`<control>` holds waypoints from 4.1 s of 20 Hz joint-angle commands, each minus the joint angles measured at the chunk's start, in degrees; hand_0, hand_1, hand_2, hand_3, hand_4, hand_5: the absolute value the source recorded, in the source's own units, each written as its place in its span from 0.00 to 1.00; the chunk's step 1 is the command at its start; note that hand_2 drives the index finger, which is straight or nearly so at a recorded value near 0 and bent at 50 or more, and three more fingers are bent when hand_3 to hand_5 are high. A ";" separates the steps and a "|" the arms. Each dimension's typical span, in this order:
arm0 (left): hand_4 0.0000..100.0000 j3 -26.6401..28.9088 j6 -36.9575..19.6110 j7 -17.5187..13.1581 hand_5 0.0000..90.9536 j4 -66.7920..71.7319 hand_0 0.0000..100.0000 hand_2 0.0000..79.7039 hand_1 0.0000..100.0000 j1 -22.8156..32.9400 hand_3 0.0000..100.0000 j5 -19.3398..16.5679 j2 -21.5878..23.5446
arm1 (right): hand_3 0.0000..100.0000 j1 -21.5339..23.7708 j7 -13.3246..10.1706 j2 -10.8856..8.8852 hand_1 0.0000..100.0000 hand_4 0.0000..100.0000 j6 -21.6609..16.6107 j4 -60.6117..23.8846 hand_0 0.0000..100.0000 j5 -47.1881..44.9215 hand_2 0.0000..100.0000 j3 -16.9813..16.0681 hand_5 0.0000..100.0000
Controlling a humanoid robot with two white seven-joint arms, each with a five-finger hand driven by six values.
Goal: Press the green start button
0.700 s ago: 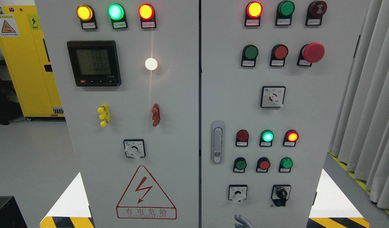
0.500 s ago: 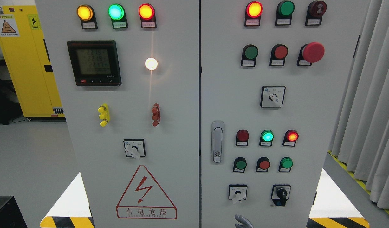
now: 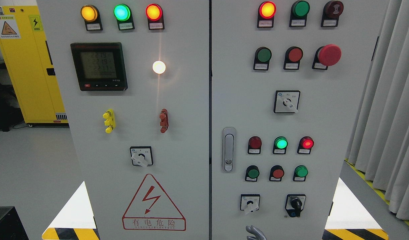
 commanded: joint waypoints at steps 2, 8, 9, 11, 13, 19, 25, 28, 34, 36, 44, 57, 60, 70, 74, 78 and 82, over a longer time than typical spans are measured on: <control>0.00 0.00 0.04 0.02 0.00 0.02 0.12 0.00 0.56 -0.01 0.00 0.00 0.00 | 0.72 -4.55 -1.65 0.06 0.87 0.86 0.12 0.03 0.49 19.64 0.00 -6.62 0.88; 0.00 0.00 0.04 0.02 0.00 0.02 0.12 0.00 0.56 -0.01 0.00 0.00 0.00 | 0.85 -11.58 -1.74 0.32 0.89 0.94 0.30 3.02 0.62 31.51 0.00 -7.59 0.98; 0.00 0.00 0.04 0.02 0.00 0.02 0.12 0.00 0.56 -0.01 0.00 0.00 0.00 | 0.86 -12.55 -1.74 0.67 0.90 0.94 0.39 3.37 0.58 32.57 0.00 -7.59 1.00; 0.00 0.00 0.04 0.02 0.00 0.02 0.12 0.00 0.56 0.07 0.00 0.00 0.00 | 0.86 -14.39 -1.66 0.68 0.91 0.95 0.56 4.33 0.56 33.90 0.00 -7.59 1.00; 0.00 0.00 0.04 0.02 0.00 0.02 0.12 0.00 0.56 -0.01 0.00 0.00 0.00 | 0.87 -15.37 -1.57 0.68 0.92 0.95 0.65 5.56 0.56 33.99 0.00 -7.68 1.00; 0.00 0.00 0.04 0.02 0.00 -0.06 0.12 0.00 0.56 -0.01 0.00 0.00 0.00 | 0.87 -17.04 -1.39 0.68 0.94 0.94 0.65 8.55 0.65 33.90 0.00 -8.56 1.00; 0.00 0.00 0.04 0.02 0.00 0.02 0.12 0.00 0.56 -0.01 0.00 0.00 0.00 | 0.87 -18.97 -1.13 0.68 0.94 0.93 0.74 11.02 0.68 33.90 0.00 -8.56 1.00; 0.00 0.00 0.04 0.02 0.00 -0.06 0.12 0.00 0.56 -0.01 0.00 0.00 0.00 | 0.87 -19.41 -1.13 0.68 0.94 0.93 0.74 12.42 0.69 33.90 0.00 -8.56 1.00; 0.00 0.00 0.04 0.02 0.00 0.02 0.12 0.00 0.56 -0.01 0.00 0.00 0.00 | 0.87 -20.29 -1.13 0.68 0.94 0.93 0.74 13.92 0.70 33.46 0.00 -8.74 1.00; 0.00 0.00 0.04 0.02 0.00 -0.06 0.12 0.00 0.56 -0.01 0.00 0.00 0.00 | 0.87 -20.38 -1.13 0.68 0.94 0.93 0.74 14.18 0.71 33.37 0.00 -8.74 1.00; 0.00 0.00 0.04 0.02 0.00 0.02 0.12 0.00 0.56 -0.01 0.00 0.00 0.00 | 0.87 -21.26 -1.04 0.68 0.94 0.93 0.74 14.89 0.74 32.85 0.00 -9.70 1.00; 0.00 0.00 0.04 0.02 0.00 0.02 0.12 0.00 0.56 -0.01 0.00 0.00 0.00 | 0.87 -21.70 -0.86 0.68 0.94 0.94 0.74 15.32 0.76 32.58 0.00 -10.32 1.00; 0.00 0.00 0.04 0.02 0.00 0.02 0.12 0.00 0.56 -0.01 0.00 0.00 0.00 | 0.87 -22.22 -0.86 0.68 0.94 0.94 0.74 15.68 0.77 32.58 0.00 -10.32 1.00; 0.00 0.00 0.04 0.02 0.00 0.02 0.12 0.00 0.56 0.08 0.00 0.00 0.00 | 0.87 -22.14 -0.95 0.68 0.94 0.94 0.65 15.59 0.77 32.67 0.00 -9.70 1.00; 0.00 0.00 0.04 0.02 0.00 0.02 0.12 0.00 0.56 -0.01 0.00 0.00 0.00 | 0.87 -21.96 -1.04 0.68 0.94 0.94 0.56 15.50 0.77 32.67 0.00 -9.62 1.00; 0.00 0.00 0.04 0.02 0.00 -0.06 0.12 0.00 0.56 -0.01 0.00 0.00 0.00 | 0.87 -21.70 -1.39 0.76 0.94 0.94 0.30 15.06 0.77 32.67 0.00 -9.62 1.00; 0.00 0.00 0.04 0.02 0.00 -0.06 0.12 0.00 0.56 -0.01 0.00 0.00 0.00 | 0.87 -20.73 -1.65 0.76 0.94 0.94 0.12 12.43 0.79 32.41 0.00 -9.44 1.00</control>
